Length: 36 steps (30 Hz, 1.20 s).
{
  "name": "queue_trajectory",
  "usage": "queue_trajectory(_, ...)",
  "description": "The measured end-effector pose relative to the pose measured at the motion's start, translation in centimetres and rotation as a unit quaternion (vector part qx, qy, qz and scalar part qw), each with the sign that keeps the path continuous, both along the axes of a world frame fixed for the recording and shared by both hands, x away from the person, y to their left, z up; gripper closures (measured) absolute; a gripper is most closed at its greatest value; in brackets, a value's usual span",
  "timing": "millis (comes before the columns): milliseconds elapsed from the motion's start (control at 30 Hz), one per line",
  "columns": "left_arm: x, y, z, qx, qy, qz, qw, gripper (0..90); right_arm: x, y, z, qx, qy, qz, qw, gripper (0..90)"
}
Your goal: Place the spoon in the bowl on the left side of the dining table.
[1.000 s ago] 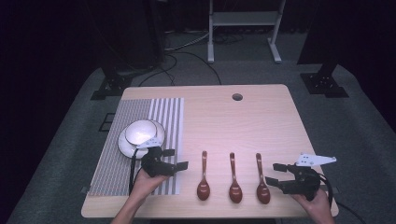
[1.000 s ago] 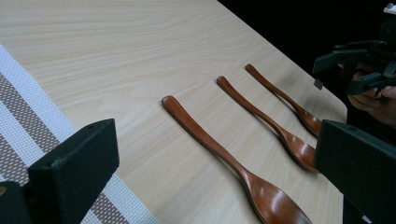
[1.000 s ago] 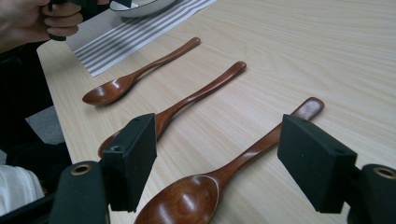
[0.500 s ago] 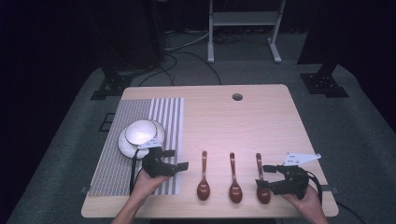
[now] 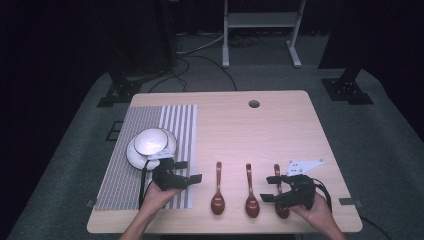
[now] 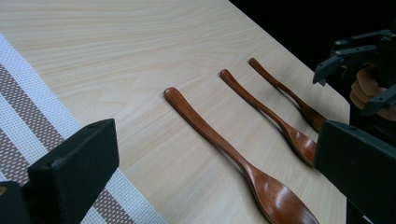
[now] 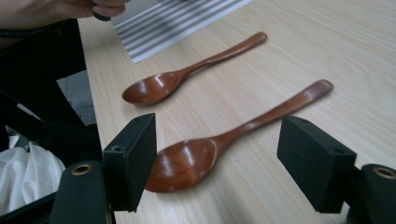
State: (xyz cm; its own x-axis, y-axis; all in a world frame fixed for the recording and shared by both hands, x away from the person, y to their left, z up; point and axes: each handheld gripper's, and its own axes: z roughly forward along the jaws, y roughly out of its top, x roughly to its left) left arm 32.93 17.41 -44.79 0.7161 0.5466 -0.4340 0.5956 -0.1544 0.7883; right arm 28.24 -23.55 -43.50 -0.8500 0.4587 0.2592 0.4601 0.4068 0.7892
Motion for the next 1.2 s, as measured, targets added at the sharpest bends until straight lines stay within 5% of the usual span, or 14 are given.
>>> queue_trajectory(833,0.0,0.1,-0.2,-0.002,0.006,0.002,1.0000,0.0,1.1,6.3,0.7,-0.018,-0.005,0.082,0.9965,30.5)
queue_trajectory(1200,0.1,0.2,-0.4,-0.002,0.012,0.004,0.9999,0.0,0.8,9.4,0.5,-0.036,-0.005,0.124,0.9916,43.4)
